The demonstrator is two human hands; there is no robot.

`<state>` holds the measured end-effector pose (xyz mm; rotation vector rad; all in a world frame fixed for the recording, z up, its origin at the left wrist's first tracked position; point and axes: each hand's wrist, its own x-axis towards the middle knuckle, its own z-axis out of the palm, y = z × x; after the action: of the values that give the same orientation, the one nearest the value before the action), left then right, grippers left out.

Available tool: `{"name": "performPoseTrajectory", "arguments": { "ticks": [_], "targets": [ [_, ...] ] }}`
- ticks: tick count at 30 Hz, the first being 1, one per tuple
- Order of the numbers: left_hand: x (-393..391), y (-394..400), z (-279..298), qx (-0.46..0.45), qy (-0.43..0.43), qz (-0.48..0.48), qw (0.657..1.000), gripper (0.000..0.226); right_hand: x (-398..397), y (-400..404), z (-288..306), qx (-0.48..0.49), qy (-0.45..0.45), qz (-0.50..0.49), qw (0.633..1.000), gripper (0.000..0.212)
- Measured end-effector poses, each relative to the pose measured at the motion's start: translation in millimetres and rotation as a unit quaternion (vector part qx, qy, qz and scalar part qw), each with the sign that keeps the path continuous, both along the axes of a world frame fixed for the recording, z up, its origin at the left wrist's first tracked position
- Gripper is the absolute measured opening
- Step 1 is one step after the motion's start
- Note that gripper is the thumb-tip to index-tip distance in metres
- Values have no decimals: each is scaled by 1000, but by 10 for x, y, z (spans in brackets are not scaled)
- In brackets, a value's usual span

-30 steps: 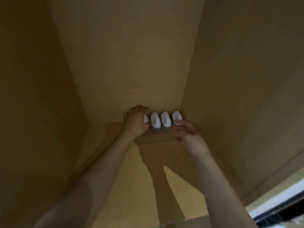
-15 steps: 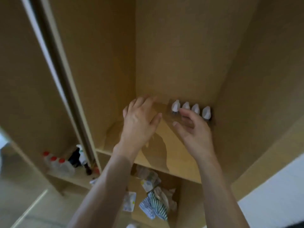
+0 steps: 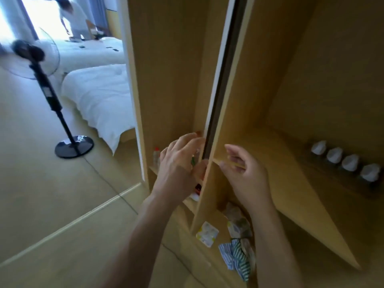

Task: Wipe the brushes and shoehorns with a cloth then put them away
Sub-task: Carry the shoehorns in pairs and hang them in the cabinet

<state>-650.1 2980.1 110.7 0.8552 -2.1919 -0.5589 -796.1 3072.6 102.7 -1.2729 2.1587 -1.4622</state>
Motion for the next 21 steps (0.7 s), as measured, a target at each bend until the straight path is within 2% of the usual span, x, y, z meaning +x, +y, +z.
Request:
{"name": "performPoseTrajectory", "arguments": {
  "ticks": [9,16,21],
  "targets": [
    [2104,-963,-12,-6,-14,166,986,47,1878,-1476,-72,-2,7,158,987,36],
    [3764,-1588,-53,20,-41,299,953,47,3416,-2533,-175,4,17,258,966,38],
    [4637,-1971,-119,40,-36,378,924,46,4271,-3176,-264,17,26,328,944,40]
  ]
}}
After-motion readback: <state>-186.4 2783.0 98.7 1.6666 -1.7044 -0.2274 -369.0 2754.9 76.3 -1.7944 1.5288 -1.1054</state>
